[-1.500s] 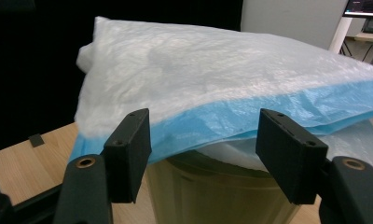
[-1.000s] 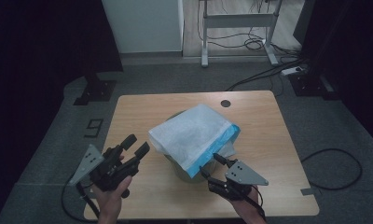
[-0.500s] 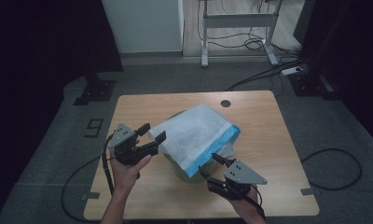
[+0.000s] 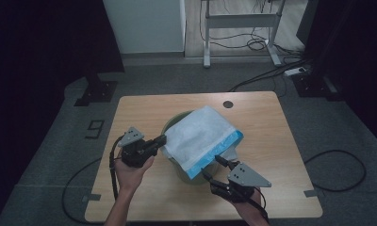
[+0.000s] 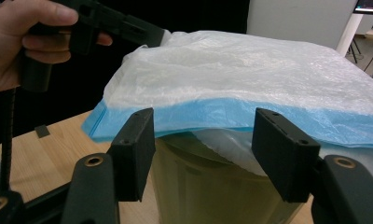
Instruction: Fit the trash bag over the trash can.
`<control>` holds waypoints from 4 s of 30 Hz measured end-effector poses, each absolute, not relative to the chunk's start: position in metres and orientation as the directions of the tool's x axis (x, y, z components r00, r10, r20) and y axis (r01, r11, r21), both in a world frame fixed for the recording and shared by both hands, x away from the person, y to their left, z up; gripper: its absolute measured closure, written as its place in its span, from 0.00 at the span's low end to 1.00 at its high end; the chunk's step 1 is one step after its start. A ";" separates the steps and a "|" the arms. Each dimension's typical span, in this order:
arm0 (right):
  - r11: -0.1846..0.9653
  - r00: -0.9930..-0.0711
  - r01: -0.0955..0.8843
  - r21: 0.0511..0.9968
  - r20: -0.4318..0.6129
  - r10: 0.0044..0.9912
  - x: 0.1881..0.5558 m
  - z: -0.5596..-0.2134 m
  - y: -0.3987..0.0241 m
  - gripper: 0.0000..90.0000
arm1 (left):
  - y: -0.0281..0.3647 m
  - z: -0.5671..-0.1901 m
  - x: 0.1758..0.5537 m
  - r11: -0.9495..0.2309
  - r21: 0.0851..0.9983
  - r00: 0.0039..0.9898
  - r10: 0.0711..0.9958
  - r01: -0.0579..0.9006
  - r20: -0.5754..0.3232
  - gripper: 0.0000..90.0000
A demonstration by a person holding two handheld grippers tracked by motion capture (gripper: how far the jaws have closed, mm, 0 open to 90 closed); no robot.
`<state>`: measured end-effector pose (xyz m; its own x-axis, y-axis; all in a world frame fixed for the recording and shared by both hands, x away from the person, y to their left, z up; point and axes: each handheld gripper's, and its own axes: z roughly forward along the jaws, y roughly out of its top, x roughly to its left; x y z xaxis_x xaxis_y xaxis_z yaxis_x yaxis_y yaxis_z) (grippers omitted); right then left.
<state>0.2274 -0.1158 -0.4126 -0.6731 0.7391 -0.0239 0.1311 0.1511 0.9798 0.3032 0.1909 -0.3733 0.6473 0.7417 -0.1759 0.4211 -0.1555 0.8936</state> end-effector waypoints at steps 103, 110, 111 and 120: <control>0.164 -0.785 0.173 0.971 0.035 0.619 0.204 -0.431 -0.091 0.98 | 0.176 -0.410 0.229 -0.142 0.939 0.733 0.664 0.314 -0.145 1.00; 0.147 -0.783 0.187 0.971 0.057 0.619 0.206 -0.432 -0.093 0.81 | 0.180 -0.408 0.227 -0.115 0.951 0.748 0.647 0.288 -0.148 1.00; 0.142 -0.783 0.188 0.972 0.061 0.619 0.206 -0.432 -0.094 0.79 | 0.181 -0.408 0.227 -0.110 0.951 0.749 0.645 0.288 -0.152 1.00; 0.092 -0.781 0.204 0.975 0.105 0.616 0.209 -0.427 -0.099 0.74 | 0.189 -0.404 0.221 -0.059 0.961 0.758 0.628 0.270 -0.175 1.00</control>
